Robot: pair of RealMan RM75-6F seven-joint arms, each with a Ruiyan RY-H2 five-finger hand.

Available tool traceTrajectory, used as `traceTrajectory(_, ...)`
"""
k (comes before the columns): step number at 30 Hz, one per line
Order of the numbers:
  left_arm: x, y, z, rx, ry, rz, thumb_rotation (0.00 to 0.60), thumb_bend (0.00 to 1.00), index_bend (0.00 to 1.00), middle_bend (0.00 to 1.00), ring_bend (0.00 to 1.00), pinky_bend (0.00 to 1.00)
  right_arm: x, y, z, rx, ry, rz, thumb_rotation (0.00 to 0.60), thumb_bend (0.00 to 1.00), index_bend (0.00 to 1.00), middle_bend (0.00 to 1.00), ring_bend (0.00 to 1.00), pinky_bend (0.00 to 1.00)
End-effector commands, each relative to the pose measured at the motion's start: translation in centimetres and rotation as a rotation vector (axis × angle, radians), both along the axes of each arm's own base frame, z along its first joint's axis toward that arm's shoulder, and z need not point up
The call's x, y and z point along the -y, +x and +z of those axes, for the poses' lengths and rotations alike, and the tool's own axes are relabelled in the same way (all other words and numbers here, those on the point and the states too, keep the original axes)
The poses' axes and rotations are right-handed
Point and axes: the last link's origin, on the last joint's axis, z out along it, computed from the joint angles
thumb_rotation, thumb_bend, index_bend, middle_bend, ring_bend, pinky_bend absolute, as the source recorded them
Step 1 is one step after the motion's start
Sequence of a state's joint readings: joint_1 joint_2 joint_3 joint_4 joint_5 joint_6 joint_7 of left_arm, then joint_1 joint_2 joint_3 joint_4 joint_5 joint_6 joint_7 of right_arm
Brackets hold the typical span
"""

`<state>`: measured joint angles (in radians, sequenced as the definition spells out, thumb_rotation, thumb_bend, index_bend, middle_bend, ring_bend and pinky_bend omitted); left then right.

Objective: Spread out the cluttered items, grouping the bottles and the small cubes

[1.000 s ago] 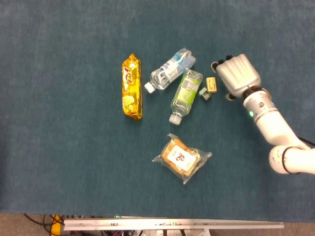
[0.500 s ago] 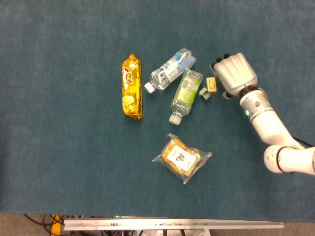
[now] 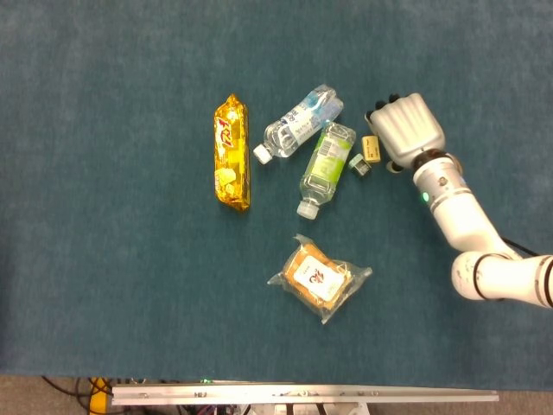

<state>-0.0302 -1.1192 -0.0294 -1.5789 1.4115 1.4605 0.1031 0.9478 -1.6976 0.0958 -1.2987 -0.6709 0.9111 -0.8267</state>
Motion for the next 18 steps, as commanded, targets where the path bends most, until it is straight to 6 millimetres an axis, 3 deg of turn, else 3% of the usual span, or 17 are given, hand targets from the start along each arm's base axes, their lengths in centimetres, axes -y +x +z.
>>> traceTrajectory(1, 0.0, 0.0, 0.0, 0.0, 0.001, -0.002, 0.6, 0.39, 0.21, 0.22, 0.19, 0.23, 0.0, 0.2, -0.4, -0.006, 0.004, -0.002, 0.6, 0.06, 0.46, 0.38, 0.31, 0.48)
traceTrajectory(18, 0.1, -0.3, 0.1, 0.004, 0.002, -0.002, 0.6, 0.39, 0.21, 0.22, 0.19, 0.23, 0.5, 1.5, -1.6, -0.015, -0.008, -0.031, 0.6, 0.06, 0.46, 0.38, 0.31, 0.48)
